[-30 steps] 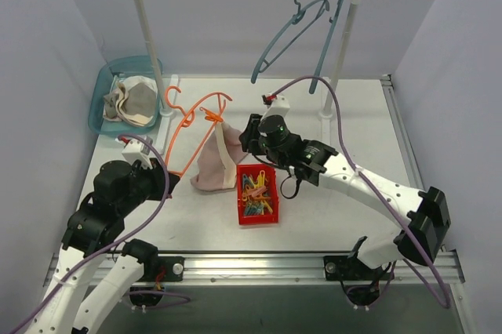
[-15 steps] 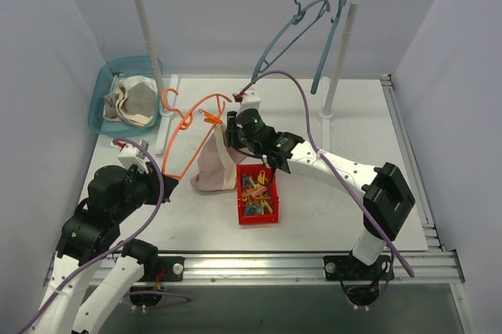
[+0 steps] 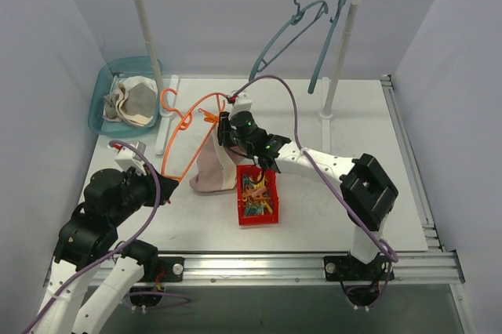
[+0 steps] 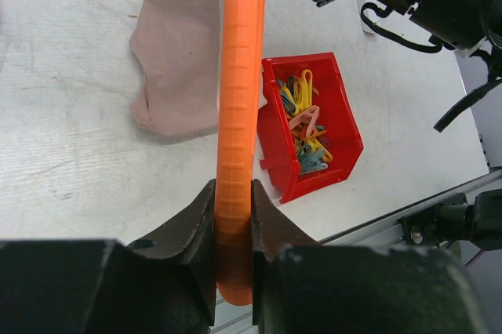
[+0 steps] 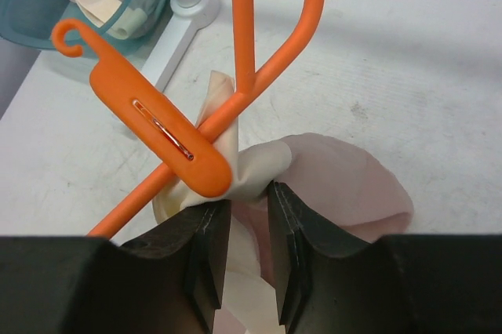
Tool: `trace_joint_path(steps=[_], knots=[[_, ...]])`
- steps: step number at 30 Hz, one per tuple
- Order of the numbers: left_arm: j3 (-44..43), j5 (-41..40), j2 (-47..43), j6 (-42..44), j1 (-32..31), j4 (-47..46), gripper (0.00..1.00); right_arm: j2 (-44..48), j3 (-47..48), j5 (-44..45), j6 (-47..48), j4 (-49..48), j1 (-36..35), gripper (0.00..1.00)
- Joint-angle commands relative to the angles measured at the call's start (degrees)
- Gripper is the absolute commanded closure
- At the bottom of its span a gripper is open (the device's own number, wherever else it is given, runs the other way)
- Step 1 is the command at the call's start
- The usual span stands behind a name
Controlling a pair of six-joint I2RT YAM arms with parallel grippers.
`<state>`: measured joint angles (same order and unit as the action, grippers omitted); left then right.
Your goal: Remove the underwear clipped to the hanger
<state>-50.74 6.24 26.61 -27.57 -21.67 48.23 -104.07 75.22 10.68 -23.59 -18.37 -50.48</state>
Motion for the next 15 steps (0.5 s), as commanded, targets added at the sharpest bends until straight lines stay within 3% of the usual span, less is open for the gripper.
trace_joint_path(steps=[1,9,15], knots=[[-2.4,2.0,-0.9,-1.9,-0.2,-5.7,0.97,-0.2,-1.3,-4.4,-2.8,-10.4,1.7,0.73],[-1.6,2.2,-1.6,-3.3,-0.2,-7.9,0.97,-4.6,-4.1,-20.6,-10.5,-22.3,6.0,0.77],[-2.1,-1.7,-2.3,-2.4,-0.2,-8.0,0.97,-6.3,-3.1,-23.2,-11.1,-18.5,6.0,0.78]])
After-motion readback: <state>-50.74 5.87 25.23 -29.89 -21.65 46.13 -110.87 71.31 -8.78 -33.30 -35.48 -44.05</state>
